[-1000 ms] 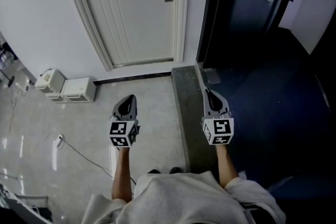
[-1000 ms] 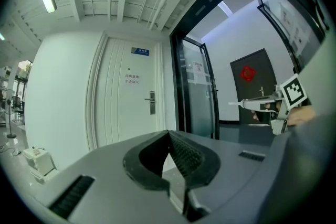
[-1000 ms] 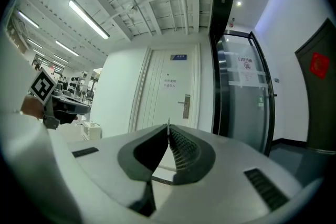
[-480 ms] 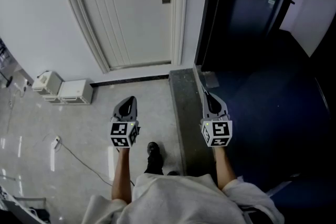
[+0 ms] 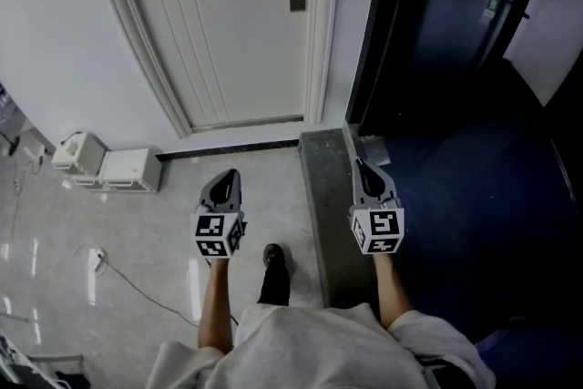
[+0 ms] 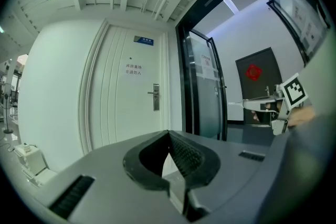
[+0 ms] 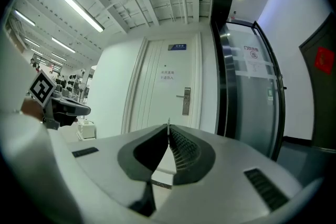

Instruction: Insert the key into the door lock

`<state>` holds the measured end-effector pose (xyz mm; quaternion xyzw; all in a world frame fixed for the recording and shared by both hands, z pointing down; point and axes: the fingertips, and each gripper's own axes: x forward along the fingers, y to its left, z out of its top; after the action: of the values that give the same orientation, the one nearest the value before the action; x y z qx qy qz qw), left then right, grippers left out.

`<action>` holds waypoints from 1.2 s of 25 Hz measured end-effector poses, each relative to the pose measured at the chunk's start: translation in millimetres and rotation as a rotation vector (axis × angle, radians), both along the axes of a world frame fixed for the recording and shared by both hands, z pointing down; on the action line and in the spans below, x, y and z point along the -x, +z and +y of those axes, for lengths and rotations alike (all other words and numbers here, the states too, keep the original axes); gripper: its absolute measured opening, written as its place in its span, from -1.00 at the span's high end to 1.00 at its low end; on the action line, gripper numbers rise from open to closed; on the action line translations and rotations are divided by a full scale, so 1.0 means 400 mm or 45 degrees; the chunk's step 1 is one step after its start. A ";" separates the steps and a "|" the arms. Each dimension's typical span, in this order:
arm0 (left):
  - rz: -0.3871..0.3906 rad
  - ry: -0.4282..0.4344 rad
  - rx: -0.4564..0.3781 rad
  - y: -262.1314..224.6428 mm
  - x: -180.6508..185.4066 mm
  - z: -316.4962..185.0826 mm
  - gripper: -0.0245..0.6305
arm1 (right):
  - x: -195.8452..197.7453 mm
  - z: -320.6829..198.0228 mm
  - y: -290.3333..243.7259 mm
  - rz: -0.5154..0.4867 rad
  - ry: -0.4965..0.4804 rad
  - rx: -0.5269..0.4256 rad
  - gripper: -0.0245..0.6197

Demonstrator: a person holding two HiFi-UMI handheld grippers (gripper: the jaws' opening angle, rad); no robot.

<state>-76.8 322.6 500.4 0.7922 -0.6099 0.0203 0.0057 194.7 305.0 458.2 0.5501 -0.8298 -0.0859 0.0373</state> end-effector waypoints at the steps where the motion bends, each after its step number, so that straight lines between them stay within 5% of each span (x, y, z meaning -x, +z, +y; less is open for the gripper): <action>1: 0.005 0.003 0.001 -0.002 0.008 -0.034 0.87 | 0.010 -0.037 -0.003 0.004 0.000 0.004 0.83; 18: 0.007 0.046 0.020 -0.113 0.212 -0.658 0.87 | 0.241 -0.656 -0.119 0.030 0.007 0.012 0.83; 30: 0.001 0.091 0.054 -0.086 0.256 -0.867 0.87 | 0.285 -0.849 -0.083 0.048 0.044 0.056 0.83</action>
<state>-179.2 -24.2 466.0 0.8132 -0.5807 0.0331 0.0222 80.7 -34.4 425.0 0.5616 -0.8211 -0.0775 0.0664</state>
